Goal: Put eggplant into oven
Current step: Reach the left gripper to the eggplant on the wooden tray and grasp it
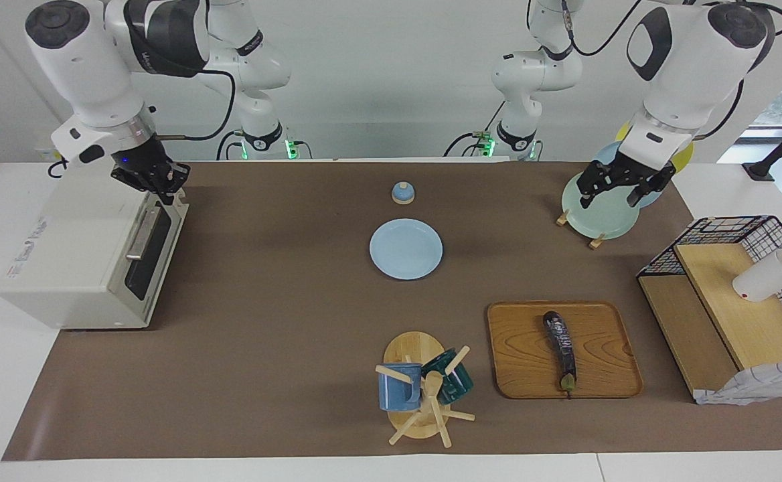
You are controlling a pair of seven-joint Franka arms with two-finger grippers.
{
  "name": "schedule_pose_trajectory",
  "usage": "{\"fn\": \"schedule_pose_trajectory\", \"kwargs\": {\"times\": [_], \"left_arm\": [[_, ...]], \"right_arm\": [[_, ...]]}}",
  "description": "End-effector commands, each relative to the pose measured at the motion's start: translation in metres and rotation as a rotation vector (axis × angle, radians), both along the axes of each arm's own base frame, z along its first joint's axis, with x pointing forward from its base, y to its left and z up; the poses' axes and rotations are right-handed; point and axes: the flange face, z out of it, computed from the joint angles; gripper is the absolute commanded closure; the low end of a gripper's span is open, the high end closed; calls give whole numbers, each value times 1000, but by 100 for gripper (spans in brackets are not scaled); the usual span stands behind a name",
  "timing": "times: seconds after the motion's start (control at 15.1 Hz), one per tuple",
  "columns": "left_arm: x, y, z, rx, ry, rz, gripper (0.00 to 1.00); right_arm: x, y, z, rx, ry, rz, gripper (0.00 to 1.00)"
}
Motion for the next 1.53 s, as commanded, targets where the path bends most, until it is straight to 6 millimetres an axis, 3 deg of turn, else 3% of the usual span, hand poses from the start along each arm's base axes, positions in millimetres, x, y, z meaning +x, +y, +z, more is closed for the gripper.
{"fn": "schedule_pose_trajectory", "kwargs": {"times": [0.0,0.2,0.27,0.46,0.8,1.0,1.06,1.13,1.26,1.46], "left_arm": [[50,-3,-56,-24,35,12,0],[104,-7,-144,-57,54,21,0],[117,-17,-169,-59,62,6,0],[153,-29,-212,-79,41,-3,0],[149,-43,-244,-32,-14,-86,0],[145,-47,-246,-22,0,-105,1],[143,-54,-247,-22,5,-116,4],[141,-53,-247,-6,18,-123,6],[138,-49,-247,14,49,-140,19],[138,-47,-247,14,47,-154,27]], "right_arm": [[-4,-8,-24,-95,-15,-20,100],[-2,-33,-45,-114,-7,-47,100],[-4,-35,-52,-116,2,-44,100],[-7,-40,-61,-147,21,-7,100],[-13,-71,-84,-138,22,66,100],[-17,-76,-91,-134,34,64,100],[-17,-74,-91,-134,37,68,100],[-18,-74,-93,-134,40,68,100],[-19,-72,-96,-126,41,67,100],[-21,-65,-101,-114,50,67,100]]}}
